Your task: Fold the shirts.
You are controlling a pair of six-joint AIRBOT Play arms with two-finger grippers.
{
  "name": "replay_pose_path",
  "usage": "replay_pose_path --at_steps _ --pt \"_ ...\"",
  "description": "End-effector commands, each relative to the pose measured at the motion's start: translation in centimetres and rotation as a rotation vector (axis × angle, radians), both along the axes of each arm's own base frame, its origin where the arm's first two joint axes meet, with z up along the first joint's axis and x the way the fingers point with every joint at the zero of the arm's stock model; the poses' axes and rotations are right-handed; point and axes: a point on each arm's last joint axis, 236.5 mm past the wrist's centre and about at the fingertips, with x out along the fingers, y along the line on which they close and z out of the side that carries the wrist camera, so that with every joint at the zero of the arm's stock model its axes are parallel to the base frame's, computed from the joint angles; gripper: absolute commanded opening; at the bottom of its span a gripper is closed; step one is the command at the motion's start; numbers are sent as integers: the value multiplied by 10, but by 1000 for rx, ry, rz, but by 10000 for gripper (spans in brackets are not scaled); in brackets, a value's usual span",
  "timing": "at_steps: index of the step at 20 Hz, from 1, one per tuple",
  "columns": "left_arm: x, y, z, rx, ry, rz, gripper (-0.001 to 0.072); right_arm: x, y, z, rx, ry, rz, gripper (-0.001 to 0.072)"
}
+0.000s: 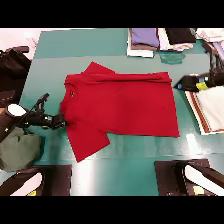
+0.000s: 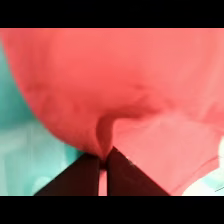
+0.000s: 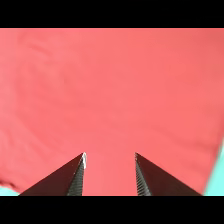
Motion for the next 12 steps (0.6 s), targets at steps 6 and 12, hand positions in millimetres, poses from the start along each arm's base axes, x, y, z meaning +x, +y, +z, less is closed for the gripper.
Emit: replay_pose_path --at_steps 6,12 --pt "25 1 44 10 -143 -14 23 -154 -73 -145 142 492 -382 530" --pt "25 1 44 8 -141 -14 23 -153 -17 -180 294 559 -280 506"
